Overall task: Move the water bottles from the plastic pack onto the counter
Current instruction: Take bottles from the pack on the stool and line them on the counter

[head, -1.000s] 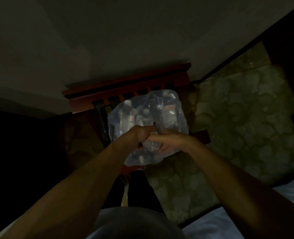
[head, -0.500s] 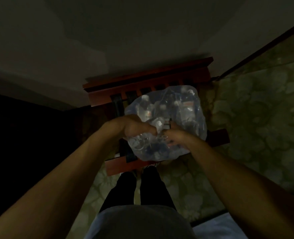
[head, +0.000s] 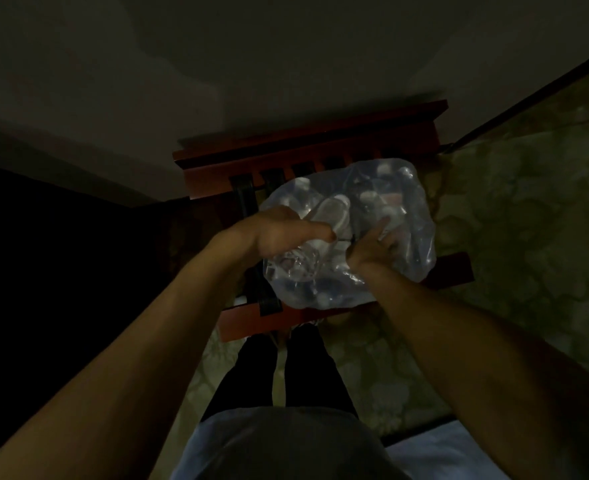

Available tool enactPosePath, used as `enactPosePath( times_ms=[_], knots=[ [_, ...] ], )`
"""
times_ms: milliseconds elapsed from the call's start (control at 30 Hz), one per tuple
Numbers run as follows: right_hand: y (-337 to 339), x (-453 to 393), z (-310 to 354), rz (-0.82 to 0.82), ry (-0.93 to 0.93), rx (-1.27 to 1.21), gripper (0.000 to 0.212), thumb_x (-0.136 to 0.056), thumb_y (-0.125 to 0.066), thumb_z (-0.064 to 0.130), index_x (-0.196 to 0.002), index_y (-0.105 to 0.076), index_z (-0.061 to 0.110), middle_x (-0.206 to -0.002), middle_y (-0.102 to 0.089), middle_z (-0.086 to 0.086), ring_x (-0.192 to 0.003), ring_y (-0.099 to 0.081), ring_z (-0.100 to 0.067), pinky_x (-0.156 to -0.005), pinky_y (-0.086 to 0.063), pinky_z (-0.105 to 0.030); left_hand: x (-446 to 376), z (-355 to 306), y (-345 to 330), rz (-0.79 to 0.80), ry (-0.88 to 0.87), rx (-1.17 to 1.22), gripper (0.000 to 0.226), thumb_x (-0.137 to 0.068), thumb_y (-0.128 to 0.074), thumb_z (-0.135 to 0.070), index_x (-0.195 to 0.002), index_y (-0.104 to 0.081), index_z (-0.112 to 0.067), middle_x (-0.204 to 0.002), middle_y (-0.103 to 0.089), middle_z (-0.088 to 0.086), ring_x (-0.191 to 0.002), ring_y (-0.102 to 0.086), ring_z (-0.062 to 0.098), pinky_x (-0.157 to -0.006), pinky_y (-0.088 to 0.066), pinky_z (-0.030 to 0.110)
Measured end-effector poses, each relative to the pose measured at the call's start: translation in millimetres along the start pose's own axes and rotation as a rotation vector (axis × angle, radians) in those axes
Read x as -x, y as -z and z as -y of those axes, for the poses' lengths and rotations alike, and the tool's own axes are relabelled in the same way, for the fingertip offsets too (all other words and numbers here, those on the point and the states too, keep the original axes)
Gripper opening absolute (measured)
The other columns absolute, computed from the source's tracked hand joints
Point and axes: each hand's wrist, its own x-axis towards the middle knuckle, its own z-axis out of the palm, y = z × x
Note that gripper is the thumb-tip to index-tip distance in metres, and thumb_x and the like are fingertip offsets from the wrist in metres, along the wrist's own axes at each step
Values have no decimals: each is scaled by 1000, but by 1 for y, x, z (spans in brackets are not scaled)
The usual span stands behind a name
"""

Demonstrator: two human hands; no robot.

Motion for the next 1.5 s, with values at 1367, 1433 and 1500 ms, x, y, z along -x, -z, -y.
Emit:
enactPosePath(
  times_ms=[1367,1433,1500],
  knots=[
    [93,115,25,-219,120,6,70,-86,-53,62,-129,-48,7,-118,-62,-12,-104,-61,-32,-87,-50,-38,26,-5,-26,-162,-37,418,46,-79,-71,-53,-105,-65,-16,-105,-72,8,-92,-70,24,-83,-59,41],
    [107,124,23,-242,164,13,64,-87,-50,60,-119,-55,5,-114,-64,-13,-103,-61,-33,-86,-49,-37,34,-5,-18,-197,-75,448,44,-79,-71,-51,-104,-65,-15,-100,-72,7,-92,-71,24,-89,-58,43],
    [120,135,24,-237,199,-73,57,-84,-57,58,-107,-63,7,-99,-68,-8,-90,-66,-27,-78,-51,-35,42,-3,-12,-255,-103,459,50,-75,-71,-55,-107,-67,-17,-93,-74,4,-87,-73,22,-87,-59,41]
  ],
)
